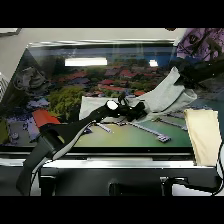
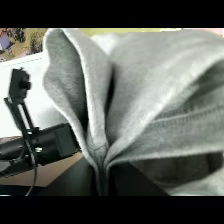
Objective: Fold the clothes and pants, and hang the long-sleeved shirts on hangers.
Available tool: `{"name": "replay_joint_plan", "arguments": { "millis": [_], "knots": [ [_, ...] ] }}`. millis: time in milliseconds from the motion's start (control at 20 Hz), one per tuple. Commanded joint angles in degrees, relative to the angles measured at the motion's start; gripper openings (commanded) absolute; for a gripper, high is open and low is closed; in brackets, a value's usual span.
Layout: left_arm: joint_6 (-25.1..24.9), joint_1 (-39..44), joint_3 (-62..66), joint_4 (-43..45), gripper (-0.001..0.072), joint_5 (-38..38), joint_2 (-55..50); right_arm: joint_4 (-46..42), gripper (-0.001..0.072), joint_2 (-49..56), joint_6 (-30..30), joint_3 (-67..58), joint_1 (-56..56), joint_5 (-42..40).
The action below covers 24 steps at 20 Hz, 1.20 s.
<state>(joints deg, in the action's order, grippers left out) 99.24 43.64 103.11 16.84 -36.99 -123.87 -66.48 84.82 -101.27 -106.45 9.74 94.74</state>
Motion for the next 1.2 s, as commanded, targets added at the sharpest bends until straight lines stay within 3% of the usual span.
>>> {"name": "replay_joint_plan", "arguments": {
  "millis": [0, 150, 350, 500, 650, 850, 1150],
  "knots": [
    [0.7, -0.5, 3.3, 0.1, 0.0014, -1.6, -1.7, 0.3, 0.0037, 0.0, -0.2, -0.2, -0.1, -0.1],
    [2.8, -6.6, 3.3, 12.7, 0.0013, -10.9, 1.9, 2.4, 0.0036, 0.0, -0.6, -0.2, -1.4, -0.8],
    [9.6, -19.1, 3.3, 39.7, 0.0014, -26.5, 13.6, 2.4, 0.0036, 0.0, -6.9, -0.2, -9.6, -4.9],
    [8.7, -29.6, 3.3, 50.8, 0.0016, -36.6, 23.4, 2.3, 0.0036, 0.2, -12.9, -0.2, -19.3, -11.1],
    [5.5, -39.9, 3.3, 53.3, 0.0017, -42.2, 30.9, 2.1, 0.0036, 1.7, -18.2, -0.2, -28.7, -18.8],
    [4.7, -50.3, 3.3, 53.3, 0.0017, -43.2, 35.8, 2.2, 0.0036, 6.5, -23.3, -0.2, -37.8, -27.0],
    [4.0, -55.4, 3.3, 53.3, 0.0018, -43.4, 36.4, 3.8, 0.0036, 14.9, -24.1, -0.2, -42.4, -36.3]
  ]
}}
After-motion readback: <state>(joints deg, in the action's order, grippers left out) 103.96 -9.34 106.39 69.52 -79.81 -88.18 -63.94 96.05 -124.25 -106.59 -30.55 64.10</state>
